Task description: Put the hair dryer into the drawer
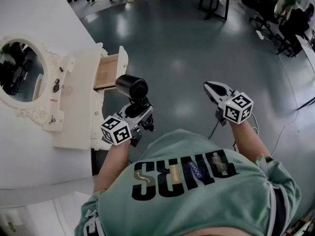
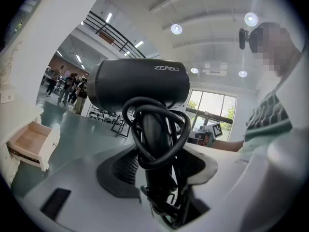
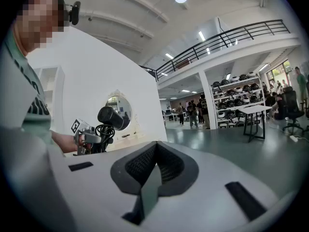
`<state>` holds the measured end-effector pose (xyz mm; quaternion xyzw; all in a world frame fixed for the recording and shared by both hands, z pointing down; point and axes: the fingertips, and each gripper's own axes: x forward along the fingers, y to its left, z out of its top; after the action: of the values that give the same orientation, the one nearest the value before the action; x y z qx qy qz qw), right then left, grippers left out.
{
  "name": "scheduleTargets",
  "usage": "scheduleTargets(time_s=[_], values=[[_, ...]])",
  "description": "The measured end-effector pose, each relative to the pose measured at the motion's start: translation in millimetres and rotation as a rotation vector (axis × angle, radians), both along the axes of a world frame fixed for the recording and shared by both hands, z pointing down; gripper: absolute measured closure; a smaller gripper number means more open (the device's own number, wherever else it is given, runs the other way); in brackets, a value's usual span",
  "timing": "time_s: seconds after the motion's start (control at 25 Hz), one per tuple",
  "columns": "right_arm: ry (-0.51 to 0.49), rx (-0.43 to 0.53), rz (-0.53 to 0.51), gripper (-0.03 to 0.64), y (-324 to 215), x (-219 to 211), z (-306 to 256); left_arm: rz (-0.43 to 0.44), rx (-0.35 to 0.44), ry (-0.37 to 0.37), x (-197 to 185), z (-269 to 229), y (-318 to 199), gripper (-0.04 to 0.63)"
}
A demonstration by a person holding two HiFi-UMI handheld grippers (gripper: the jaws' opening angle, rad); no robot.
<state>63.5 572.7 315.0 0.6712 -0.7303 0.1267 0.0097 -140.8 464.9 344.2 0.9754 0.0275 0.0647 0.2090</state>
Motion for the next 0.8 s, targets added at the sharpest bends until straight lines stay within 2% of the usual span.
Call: scheduleTargets(time_s=[0.32,0.8], values=[[-0.029,0.003,-0.002,0.623,1,13,2,0.004,0.008,-0.009,13,1,5,0.351],[-0.063,0.019,-0.028,0.623,45,65,2,-0.007,0.007,-0.005,67,-6,41,0.351]])
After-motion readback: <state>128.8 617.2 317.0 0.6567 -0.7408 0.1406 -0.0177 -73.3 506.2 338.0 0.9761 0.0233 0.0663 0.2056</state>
